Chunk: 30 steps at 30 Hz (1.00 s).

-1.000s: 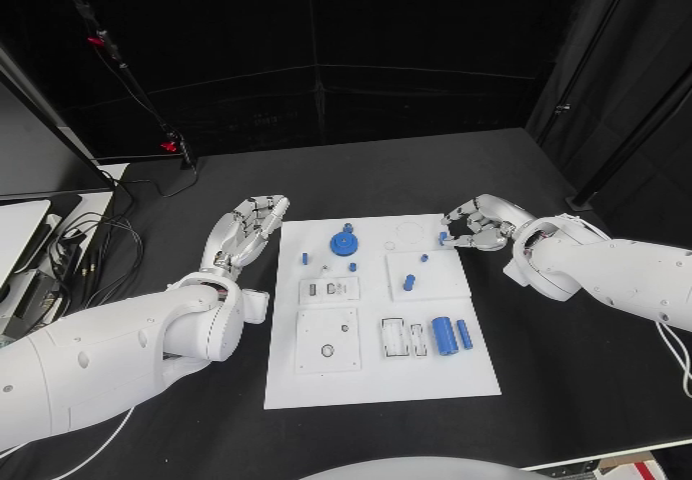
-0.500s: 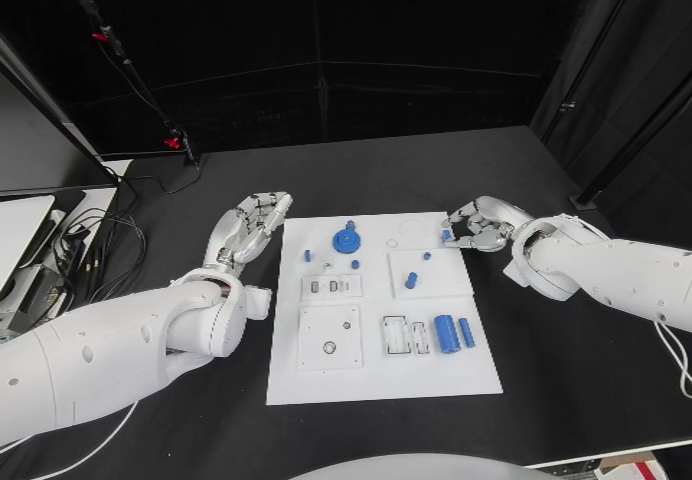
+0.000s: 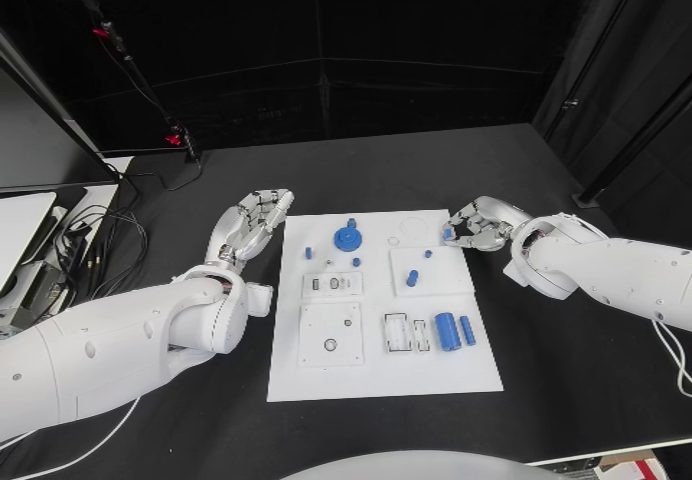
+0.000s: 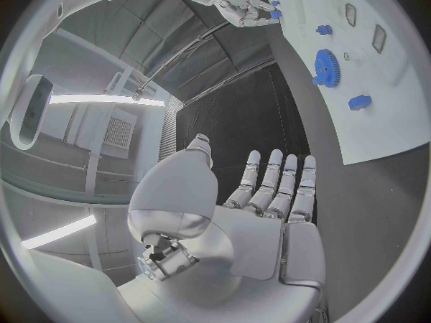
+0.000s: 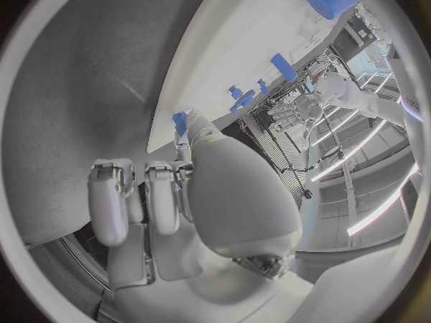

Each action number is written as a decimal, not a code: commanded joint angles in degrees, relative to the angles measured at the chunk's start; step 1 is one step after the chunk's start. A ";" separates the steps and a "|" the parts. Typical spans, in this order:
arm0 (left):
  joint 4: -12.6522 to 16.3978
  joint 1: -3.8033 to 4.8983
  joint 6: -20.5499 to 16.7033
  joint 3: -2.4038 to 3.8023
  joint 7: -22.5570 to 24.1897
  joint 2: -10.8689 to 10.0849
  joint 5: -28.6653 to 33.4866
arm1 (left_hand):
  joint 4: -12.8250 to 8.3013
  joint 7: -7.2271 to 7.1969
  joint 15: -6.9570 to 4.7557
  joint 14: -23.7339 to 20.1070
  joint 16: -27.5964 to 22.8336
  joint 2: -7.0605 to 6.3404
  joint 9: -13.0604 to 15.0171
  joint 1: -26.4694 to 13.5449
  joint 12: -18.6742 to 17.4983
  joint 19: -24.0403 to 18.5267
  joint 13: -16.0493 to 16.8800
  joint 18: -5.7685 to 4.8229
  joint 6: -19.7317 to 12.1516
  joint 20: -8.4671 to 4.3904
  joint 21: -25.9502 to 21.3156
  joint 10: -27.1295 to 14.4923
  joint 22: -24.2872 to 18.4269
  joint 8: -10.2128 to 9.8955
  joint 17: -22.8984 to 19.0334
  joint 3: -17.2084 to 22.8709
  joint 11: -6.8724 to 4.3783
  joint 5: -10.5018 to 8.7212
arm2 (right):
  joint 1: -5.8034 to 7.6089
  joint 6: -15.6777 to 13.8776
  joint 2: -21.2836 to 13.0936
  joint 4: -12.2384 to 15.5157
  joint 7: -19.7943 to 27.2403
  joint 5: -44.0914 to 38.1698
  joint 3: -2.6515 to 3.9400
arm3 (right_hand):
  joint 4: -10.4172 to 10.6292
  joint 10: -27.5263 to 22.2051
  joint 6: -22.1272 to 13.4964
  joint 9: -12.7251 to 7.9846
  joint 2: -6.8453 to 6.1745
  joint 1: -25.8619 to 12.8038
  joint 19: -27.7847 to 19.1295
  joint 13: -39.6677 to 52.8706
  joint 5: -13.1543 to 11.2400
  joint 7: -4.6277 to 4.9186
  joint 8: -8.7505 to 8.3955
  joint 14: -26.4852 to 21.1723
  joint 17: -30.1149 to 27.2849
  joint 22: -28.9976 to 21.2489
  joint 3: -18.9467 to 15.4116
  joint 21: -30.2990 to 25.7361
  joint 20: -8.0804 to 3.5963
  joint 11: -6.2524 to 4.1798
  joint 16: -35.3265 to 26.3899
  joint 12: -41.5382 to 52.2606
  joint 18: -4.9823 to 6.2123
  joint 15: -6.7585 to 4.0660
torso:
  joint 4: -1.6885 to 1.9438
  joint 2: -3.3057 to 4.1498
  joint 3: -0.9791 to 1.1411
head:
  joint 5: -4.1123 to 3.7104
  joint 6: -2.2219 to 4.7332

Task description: Assemble the parts on the task board

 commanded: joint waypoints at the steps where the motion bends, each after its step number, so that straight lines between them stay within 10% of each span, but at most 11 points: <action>1: 0.05 0.07 0.42 0.05 13.13 0.08 -0.35 | 0.06 8.70 -0.03 0.53 0.18 0.49 -0.03 0.14 -0.14 0.05 0.04 1.01 0.42 0.24 0.20 0.45 0.02 -0.35 0.06 -0.40 -0.09 0.35 | 0.02 0.32 0.17 0.02 -0.56 -0.38 0.03 | 0.03 6.17 0.86 0.10 0.65 0.26 5.96 15.06 0.31 0.02 0.29 5.96 15.08 15.09 0.45 0.19 -0.41 -0.42 0.14 0.14 -0.42 -0.48 | 0.00 0.02 0.01 | 0.01 0.00; 17: 0.16 0.06 0.40 0.05 13.14 -0.08 -0.35 | 0.08 8.70 -0.03 0.54 0.19 0.57 -0.03 0.18 -0.14 0.01 0.04 1.01 0.43 0.24 0.18 0.46 0.00 -0.37 0.06 -0.42 -0.09 0.40 | 0.02 -6.44 0.79 0.69 1.97 -1.04 0.05 | -1.11 6.17 7.31 0.59 3.20 1.57 5.96 15.06 1.22 0.19 1.81 5.96 15.08 15.09 1.02 0.19 0.08 0.49 0.14 0.14 -0.42 0.24 | -0.03 -0.01 0.02 | 0.41 0.05; 30: -0.05 0.01 0.39 0.04 13.07 0.02 -0.35 | 0.08 8.71 -0.03 0.54 0.19 0.62 -0.03 0.22 -0.14 0.00 0.04 1.01 0.43 0.24 0.18 0.46 -0.01 -0.37 0.06 -0.44 -0.09 0.44 | 1.49 -9.68 0.87 7.68 2.93 3.36 0.19 | -2.12 6.17 8.86 0.51 3.47 2.25 5.96 15.06 3.63 0.95 1.60 5.96 15.08 15.09 0.94 0.19 0.57 1.20 0.14 0.14 -0.42 0.82 | -0.02 -0.05 -0.10 | 1.54 -0.10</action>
